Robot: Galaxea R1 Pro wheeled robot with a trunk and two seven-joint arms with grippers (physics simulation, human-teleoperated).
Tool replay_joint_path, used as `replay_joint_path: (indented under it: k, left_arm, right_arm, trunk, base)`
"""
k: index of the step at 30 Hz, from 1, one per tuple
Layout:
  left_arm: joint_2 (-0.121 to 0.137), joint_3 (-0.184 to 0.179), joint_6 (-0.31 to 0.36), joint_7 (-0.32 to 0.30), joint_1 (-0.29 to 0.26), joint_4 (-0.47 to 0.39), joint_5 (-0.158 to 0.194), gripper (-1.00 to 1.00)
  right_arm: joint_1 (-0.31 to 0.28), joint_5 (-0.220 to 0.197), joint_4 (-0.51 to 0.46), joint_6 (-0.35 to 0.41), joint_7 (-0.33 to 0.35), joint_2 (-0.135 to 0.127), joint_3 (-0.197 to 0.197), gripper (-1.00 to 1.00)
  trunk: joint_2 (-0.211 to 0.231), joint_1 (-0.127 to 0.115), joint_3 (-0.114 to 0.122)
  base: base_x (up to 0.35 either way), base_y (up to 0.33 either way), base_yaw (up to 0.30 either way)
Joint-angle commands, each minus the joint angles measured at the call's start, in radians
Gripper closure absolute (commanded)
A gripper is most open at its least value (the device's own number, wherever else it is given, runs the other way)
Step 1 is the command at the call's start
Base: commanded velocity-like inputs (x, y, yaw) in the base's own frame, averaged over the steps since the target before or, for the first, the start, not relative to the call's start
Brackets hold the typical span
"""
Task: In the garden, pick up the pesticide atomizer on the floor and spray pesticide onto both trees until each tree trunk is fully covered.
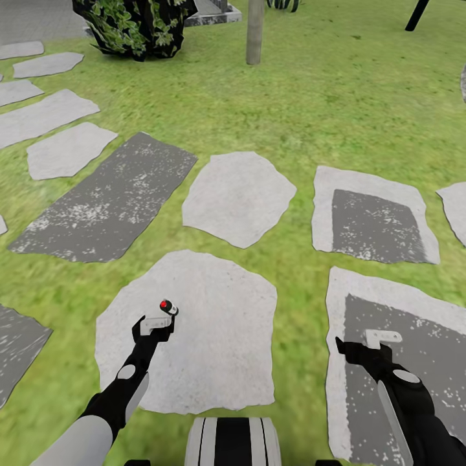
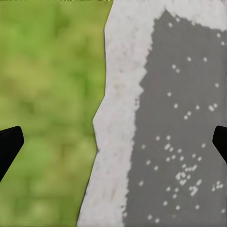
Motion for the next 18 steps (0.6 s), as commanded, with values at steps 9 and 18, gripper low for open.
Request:
replay_joint_path:
  k: [9, 18]
  left_arm:
    - [0.000, -0.001, 0.000, 0.000, 0.000, 0.000, 0.000, -1.00]
    - [-0.001, -0.002, 0.000, 0.000, 0.000, 0.000, 0.000, -1.00]
  right_arm:
    - [0.000, 0.000, 0.000, 0.000, 0.000, 0.000, 0.000, -1.00]
    - [0.000, 0.000, 0.000, 0.000, 0.000, 0.000, 0.000, -1.00]
  trunk:
    - [0.000, 0.000, 0.000]
    - [0.000, 0.000, 0.000]
  base:
    - [0.008, -0.005, 0.000]
    - [0.094, 0.000, 0.000]
